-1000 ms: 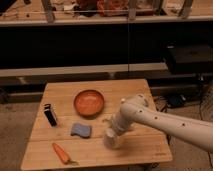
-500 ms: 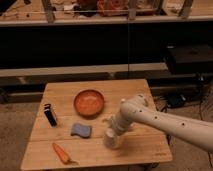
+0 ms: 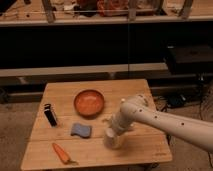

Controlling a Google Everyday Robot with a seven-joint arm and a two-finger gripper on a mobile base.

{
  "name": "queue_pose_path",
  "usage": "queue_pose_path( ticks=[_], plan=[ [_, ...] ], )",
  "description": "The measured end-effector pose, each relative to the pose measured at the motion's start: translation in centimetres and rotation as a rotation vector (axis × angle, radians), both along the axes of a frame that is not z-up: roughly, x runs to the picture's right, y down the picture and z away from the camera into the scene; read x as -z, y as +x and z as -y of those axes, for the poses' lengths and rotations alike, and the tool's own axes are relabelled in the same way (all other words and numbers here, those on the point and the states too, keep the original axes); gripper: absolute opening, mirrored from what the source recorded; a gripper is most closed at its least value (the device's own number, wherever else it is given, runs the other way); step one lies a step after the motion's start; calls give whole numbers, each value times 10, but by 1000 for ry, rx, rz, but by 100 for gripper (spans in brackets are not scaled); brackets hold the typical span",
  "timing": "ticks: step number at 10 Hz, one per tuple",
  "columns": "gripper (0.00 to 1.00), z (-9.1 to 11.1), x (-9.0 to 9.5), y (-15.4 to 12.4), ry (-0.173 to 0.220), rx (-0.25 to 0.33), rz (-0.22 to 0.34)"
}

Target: Place the ceramic cup over the eraser

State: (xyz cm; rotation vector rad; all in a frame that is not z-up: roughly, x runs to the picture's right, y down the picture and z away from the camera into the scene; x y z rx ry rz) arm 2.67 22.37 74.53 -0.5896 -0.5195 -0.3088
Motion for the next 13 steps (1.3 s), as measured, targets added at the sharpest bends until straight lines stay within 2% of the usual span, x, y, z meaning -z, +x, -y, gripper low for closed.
queue_pose_path(
  ticks=[13],
  plan=[
    [80,-1,-2,-2,-17,9,11]
  ],
)
